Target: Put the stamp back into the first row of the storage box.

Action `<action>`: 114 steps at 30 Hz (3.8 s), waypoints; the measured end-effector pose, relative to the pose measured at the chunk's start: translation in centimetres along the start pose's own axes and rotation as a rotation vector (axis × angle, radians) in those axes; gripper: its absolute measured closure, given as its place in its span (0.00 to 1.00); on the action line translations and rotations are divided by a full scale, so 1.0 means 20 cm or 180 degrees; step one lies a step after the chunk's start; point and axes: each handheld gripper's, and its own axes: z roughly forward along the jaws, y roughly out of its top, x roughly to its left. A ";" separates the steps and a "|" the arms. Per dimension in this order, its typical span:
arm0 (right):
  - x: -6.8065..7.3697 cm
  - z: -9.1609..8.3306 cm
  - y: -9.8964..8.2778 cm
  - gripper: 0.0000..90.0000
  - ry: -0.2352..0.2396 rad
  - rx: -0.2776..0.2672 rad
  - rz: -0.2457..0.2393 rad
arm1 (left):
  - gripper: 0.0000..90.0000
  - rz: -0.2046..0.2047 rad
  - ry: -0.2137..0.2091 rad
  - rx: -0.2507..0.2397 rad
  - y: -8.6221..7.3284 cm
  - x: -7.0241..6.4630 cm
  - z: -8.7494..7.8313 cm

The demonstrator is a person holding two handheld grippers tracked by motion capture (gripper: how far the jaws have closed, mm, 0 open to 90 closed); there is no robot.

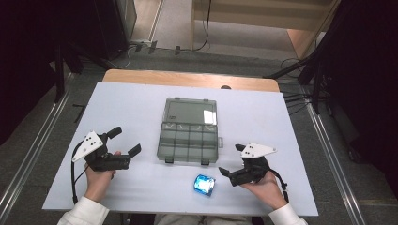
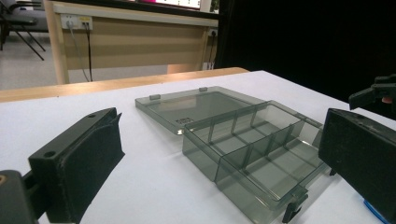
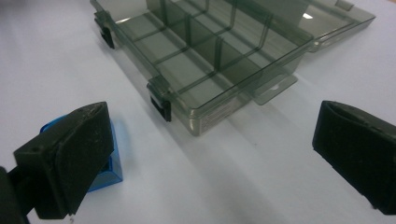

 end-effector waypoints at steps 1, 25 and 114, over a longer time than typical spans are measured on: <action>0.01 0.00 0.00 0.00 0.0006 0.0016 -0.0004 | 0.00 0.0000 0.0000 0.0000 0.00 0.00 0.00; 0.14 0.10 0.05 0.01 0.0335 0.0445 -0.0271 | 0.00 0.0005 0.0012 0.0027 0.00 0.00 0.00; 0.09 0.25 0.55 0.46 0.0873 0.0770 -0.0892 | 0.00 -0.0016 0.0028 0.0012 -0.01 0.00 -0.02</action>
